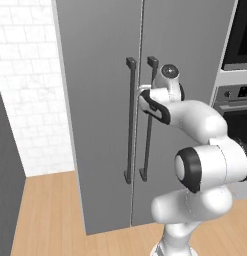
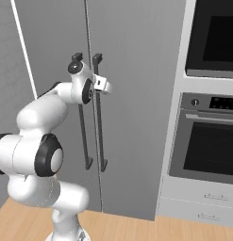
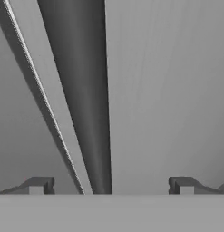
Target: Take the strawberry from the fridge and place it on top of the pancake, located on the dining counter.
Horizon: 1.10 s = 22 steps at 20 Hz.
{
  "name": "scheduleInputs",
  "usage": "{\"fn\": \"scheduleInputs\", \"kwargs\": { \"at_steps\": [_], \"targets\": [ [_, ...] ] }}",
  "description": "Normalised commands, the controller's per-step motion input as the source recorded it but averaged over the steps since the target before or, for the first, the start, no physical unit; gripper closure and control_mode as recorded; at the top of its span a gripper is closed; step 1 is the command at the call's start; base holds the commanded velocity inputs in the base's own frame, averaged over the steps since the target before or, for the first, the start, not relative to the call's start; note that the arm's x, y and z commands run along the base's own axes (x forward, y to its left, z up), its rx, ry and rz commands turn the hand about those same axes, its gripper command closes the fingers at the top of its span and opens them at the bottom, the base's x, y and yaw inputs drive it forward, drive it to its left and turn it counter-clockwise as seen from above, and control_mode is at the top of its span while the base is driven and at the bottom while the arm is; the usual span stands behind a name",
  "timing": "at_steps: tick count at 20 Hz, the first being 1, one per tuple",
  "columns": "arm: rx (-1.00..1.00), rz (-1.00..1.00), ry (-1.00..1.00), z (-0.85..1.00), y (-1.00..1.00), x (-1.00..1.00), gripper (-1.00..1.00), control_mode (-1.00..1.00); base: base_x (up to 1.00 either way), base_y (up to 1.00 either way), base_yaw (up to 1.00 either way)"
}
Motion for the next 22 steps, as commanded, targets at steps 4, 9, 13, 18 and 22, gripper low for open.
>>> {"fn": "scheduleInputs", "kwargs": {
  "at_steps": [4,9,13,18,22],
  "targets": [
    [0.00,0.03,-0.05,-0.08,0.00,0.59,-1.00,-1.00,0.00,0.00,0.00],
    [0.00,0.02,-0.03,-0.05,0.00,0.48,-1.00,-1.00,0.00,0.00,0.00],
    [0.00,0.03,-0.08,-0.04,0.00,0.28,-1.00,-1.00,0.00,0.00,0.00],
    [0.00,0.04,-0.18,-0.05,-0.01,0.29,1.00,-1.00,0.00,0.00,0.00],
    [0.00,0.03,-0.14,0.00,-0.03,0.21,1.00,-1.00,0.00,0.00,0.00]
  ]
}}
